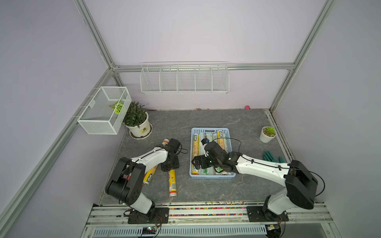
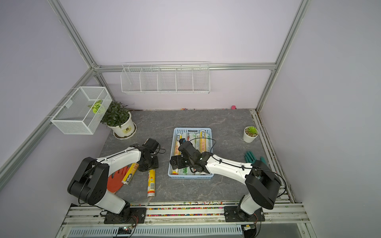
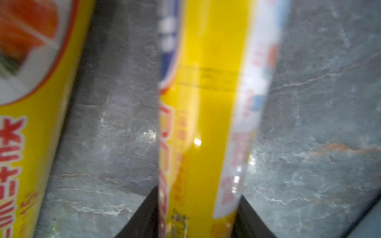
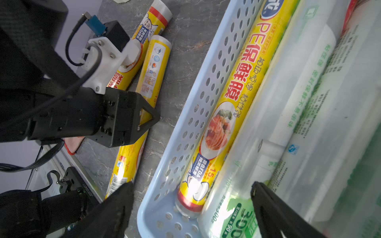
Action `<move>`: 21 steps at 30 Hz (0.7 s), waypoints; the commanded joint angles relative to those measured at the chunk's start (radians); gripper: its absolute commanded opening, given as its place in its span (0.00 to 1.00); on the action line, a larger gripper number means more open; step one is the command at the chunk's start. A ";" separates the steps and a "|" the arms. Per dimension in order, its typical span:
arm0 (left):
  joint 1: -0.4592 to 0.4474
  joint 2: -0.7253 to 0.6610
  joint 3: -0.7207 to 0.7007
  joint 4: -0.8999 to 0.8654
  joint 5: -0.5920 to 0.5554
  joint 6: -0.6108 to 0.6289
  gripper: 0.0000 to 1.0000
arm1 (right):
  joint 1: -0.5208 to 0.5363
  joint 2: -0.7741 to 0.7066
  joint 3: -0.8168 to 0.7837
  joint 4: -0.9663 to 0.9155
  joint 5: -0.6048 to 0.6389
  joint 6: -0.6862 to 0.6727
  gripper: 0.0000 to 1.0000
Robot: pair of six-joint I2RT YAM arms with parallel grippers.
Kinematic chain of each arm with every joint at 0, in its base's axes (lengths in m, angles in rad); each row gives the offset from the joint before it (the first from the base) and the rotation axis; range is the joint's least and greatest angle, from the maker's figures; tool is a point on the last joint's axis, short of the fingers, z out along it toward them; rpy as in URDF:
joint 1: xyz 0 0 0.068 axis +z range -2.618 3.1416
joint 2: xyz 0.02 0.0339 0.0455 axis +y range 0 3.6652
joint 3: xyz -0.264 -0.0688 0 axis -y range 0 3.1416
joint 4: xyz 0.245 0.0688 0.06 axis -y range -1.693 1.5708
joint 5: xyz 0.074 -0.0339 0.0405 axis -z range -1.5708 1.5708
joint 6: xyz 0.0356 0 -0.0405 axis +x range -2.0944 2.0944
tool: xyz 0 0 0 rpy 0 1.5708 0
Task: Put the plastic wrap into the basket
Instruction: Pick up the plastic wrap from the center of the board.
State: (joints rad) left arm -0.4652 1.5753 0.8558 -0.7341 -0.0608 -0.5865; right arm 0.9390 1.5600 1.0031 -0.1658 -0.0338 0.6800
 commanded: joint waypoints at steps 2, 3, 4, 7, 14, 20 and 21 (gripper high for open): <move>-0.011 0.034 0.040 -0.024 0.010 0.050 0.40 | -0.013 -0.029 -0.007 0.004 0.018 -0.008 0.94; -0.018 0.042 0.049 -0.030 0.005 0.056 0.37 | -0.015 -0.031 -0.007 0.000 0.020 -0.008 0.94; -0.025 0.049 0.058 -0.035 0.002 0.066 0.35 | -0.017 -0.034 -0.008 -0.003 0.023 -0.010 0.94; -0.057 0.066 0.098 -0.066 -0.016 0.082 0.28 | -0.026 -0.043 -0.008 -0.017 0.033 -0.009 0.94; -0.077 -0.019 0.171 -0.119 -0.025 0.084 0.18 | -0.038 -0.079 -0.024 -0.032 0.085 0.005 0.95; -0.076 -0.137 0.251 -0.144 -0.046 0.095 0.16 | -0.049 -0.108 -0.031 -0.043 0.123 0.009 0.95; -0.076 -0.148 0.265 -0.145 -0.043 0.099 0.16 | -0.051 -0.113 -0.033 -0.045 0.129 0.013 0.95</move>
State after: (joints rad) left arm -0.5396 1.4715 1.0653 -0.8562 -0.0826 -0.5102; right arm 0.8974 1.4799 0.9932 -0.1799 0.0525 0.6811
